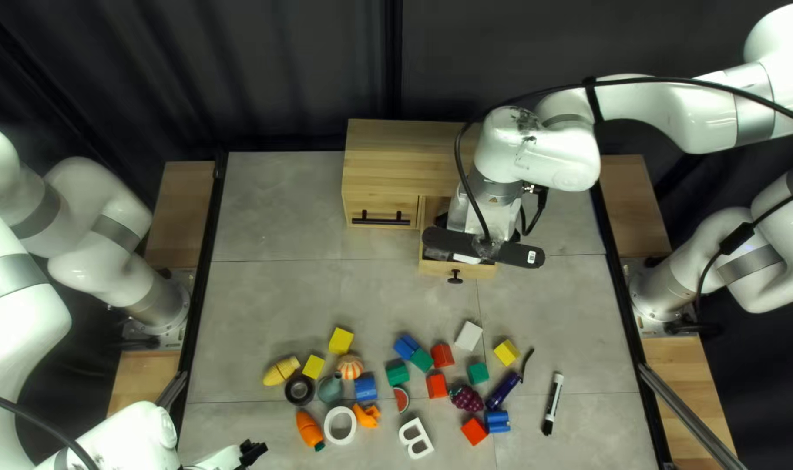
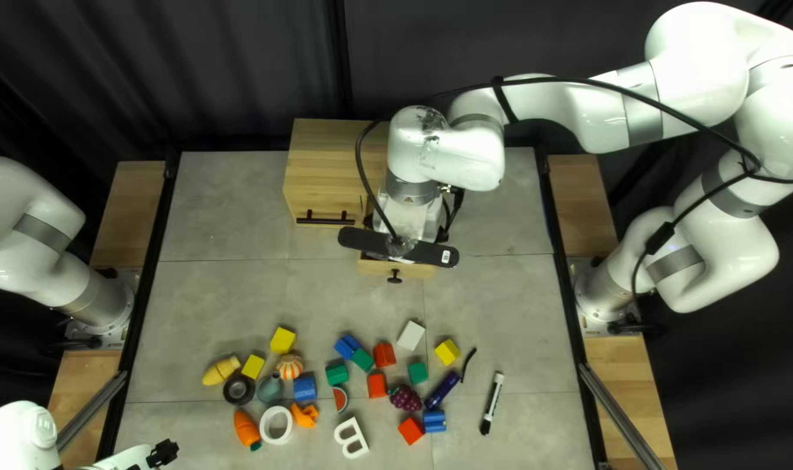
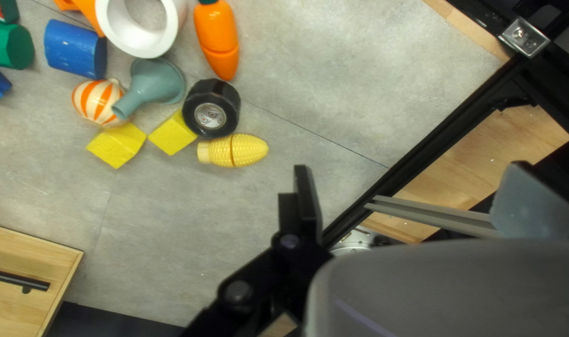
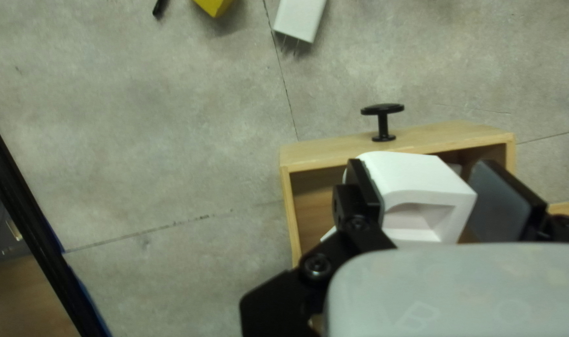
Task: Open drawers and place objects into drawer and close
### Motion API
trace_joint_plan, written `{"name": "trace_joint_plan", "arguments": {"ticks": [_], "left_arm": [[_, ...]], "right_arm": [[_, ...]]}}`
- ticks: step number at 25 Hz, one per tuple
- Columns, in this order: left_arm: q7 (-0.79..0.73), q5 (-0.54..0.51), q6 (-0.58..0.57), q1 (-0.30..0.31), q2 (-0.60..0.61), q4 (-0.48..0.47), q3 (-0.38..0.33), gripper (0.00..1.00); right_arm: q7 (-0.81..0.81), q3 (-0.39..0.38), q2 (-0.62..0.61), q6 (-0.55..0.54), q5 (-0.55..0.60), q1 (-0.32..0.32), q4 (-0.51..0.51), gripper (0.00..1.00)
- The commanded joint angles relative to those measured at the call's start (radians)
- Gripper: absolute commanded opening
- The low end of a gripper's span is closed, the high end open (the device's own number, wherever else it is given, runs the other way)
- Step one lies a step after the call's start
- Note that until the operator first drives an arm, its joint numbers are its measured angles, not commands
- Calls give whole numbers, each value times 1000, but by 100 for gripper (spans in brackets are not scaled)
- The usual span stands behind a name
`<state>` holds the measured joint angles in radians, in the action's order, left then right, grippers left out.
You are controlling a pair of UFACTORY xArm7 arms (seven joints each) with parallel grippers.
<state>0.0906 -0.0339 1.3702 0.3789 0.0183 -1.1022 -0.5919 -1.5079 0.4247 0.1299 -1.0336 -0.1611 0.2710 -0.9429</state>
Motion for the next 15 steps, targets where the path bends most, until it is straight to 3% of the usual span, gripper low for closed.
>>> {"name": "trace_joint_plan", "arguments": {"ticks": [1,15], "left_arm": [[0,0,0,0,0,0,0,100],[0,0,0,0,0,0,0,100]], "right_arm": [[-2,4,2,10,-8,-3,13,0],[-47,14,-5,55,10,-10,32,0]]}}
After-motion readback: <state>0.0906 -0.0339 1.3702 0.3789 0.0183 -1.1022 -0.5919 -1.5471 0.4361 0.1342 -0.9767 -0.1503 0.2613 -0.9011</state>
